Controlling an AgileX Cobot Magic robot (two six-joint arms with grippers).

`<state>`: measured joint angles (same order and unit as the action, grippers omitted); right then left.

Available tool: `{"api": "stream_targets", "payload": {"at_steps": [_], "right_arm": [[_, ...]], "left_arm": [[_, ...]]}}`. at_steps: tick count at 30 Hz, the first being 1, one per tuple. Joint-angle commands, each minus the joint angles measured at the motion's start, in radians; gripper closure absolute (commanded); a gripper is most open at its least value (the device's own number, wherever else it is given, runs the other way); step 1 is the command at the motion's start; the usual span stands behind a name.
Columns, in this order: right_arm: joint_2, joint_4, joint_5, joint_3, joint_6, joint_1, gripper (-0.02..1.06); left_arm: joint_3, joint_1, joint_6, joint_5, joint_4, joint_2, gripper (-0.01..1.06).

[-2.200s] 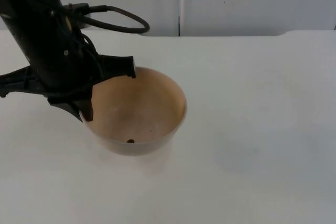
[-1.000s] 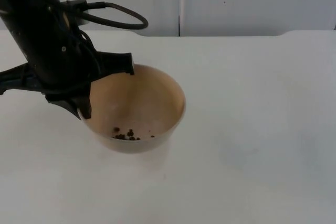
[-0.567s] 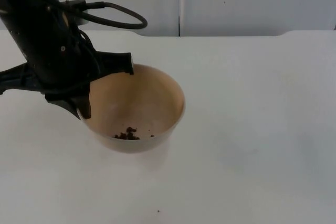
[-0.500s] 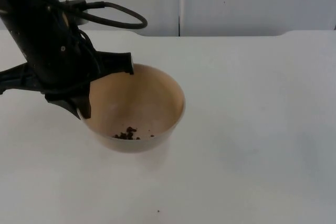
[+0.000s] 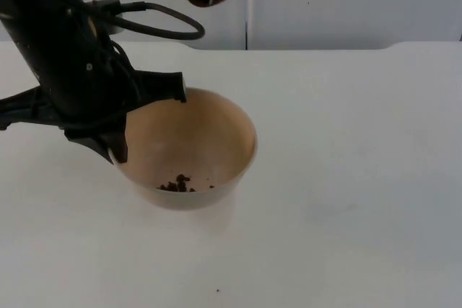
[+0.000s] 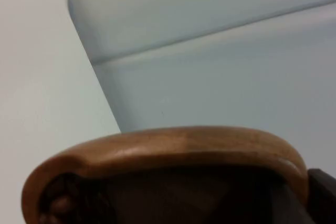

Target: Pick up the bowl with the left hand and pour the coffee beans from the cup into the bowl with the right hand.

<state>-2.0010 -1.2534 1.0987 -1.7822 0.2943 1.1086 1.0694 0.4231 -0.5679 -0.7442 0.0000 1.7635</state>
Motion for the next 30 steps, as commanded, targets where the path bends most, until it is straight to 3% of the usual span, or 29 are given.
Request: {"api": "stream_targets", "payload": {"at_steps": [1,12,15,17,21,22,26,27,30], "right_arm": [[0.040,0.030,-0.041,-0.014,0.013,-0.008,1.05],[0.053,0.132,-0.050,-0.015,-0.017,-0.052,1.05],[0.062,0.226,-0.061,-0.017,-0.045,-0.084,1.05],[0.064,0.242,-0.065,-0.017,-0.045,-0.090,1.05],[0.099,0.400,-0.094,-0.018,-0.093,-0.158,1.05],[0.099,0.400,-0.094,-0.018,-0.093,-0.158,1.05],[0.134,0.579,-0.115,-0.018,-0.164,-0.234,1.05],[0.134,0.579,-0.115,-0.018,-0.164,-0.234,1.05],[0.145,0.767,-0.118,-0.026,-0.259,-0.305,1.05]], "left_arm": [[0.012,0.006,-0.005,0.007,-0.007,-0.001,1.05],[0.012,0.006,-0.003,0.009,-0.007,-0.001,1.05],[0.012,0.006,-0.003,0.009,-0.007,-0.001,1.05],[0.012,0.006,-0.003,0.009,-0.007,-0.001,1.05],[0.012,0.006,-0.004,0.016,-0.007,-0.001,1.05],[0.012,0.006,-0.004,0.016,-0.007,-0.001,1.05],[0.012,0.006,-0.004,0.015,-0.013,-0.001,1.05],[0.012,0.006,-0.004,0.015,-0.013,-0.001,1.05],[0.012,0.006,-0.004,0.009,-0.018,-0.001,1.05]]}}
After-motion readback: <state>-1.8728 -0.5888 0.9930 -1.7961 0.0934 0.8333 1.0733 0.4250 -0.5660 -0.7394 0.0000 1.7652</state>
